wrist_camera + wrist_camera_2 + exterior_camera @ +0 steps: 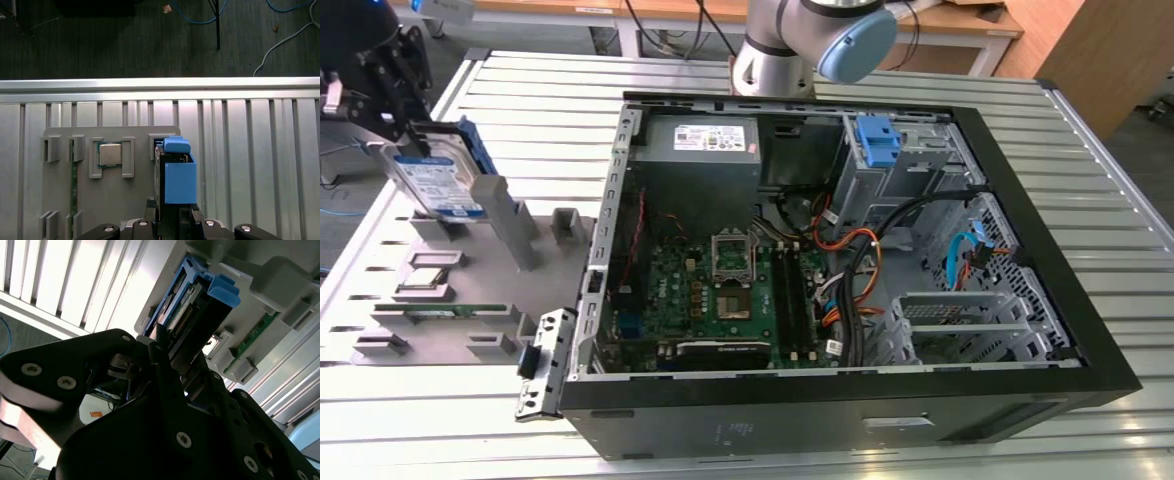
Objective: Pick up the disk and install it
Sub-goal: 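Pick up the disk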
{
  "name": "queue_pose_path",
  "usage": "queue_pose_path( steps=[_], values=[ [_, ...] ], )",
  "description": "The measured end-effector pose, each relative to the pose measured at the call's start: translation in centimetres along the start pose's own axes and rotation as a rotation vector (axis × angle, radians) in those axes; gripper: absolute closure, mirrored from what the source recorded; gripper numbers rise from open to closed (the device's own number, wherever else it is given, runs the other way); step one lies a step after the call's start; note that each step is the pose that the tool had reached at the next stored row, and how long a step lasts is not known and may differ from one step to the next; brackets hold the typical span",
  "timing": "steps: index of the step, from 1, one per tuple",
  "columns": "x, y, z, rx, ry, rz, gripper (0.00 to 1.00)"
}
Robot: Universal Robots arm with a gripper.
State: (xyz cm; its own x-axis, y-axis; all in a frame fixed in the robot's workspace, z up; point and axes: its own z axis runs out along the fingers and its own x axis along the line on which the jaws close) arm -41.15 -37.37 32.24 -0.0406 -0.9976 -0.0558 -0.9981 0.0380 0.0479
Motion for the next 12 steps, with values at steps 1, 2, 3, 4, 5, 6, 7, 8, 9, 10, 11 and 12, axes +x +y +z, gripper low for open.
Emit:
queue_pose_path(
  steps=[1, 2, 3, 4, 5, 6, 7, 8, 9, 10, 11, 12],
  values=[
    [0.00, 0.00, -0.05, 0.0000, 0.0001, 0.000, 0.65],
    [-0.01, 0.00, -0.10, -0.0001, 0.0001, 0.000, 0.65],
    [-0.01, 0.01, -0.15, -0.0001, 0.0001, 0.000, 0.65],
    [-0.01, 0.01, -0.17, 0.0001, 0.0000, 0.000, 0.65],
    [-0.01, 0.01, -0.17, 0.0002, -0.0001, 0.000, 0.65],
    [-0.01, 0.01, -0.17, 0.0002, -0.0001, 0.000, 0.65],
    [-0.01, 0.01, -0.18, 0.0002, 0.0000, 0.000, 0.65],
    [-0.01, 0.01, -0.19, 0.0000, 0.0000, 0.000, 0.65],
    [-0.01, 0.01, -0.20, 0.0000, 0.0001, 0.000, 0.65],
    [-0.01, 0.01, -0.20, -0.0001, 0.0001, 0.000, 0.65],
    [-0.01, 0.01, -0.21, -0.0001, 0.0001, 0.000, 0.65],
    [-0.01, 0.01, -0.24, -0.0001, 0.0002, 0.000, 0.65]
  ],
)
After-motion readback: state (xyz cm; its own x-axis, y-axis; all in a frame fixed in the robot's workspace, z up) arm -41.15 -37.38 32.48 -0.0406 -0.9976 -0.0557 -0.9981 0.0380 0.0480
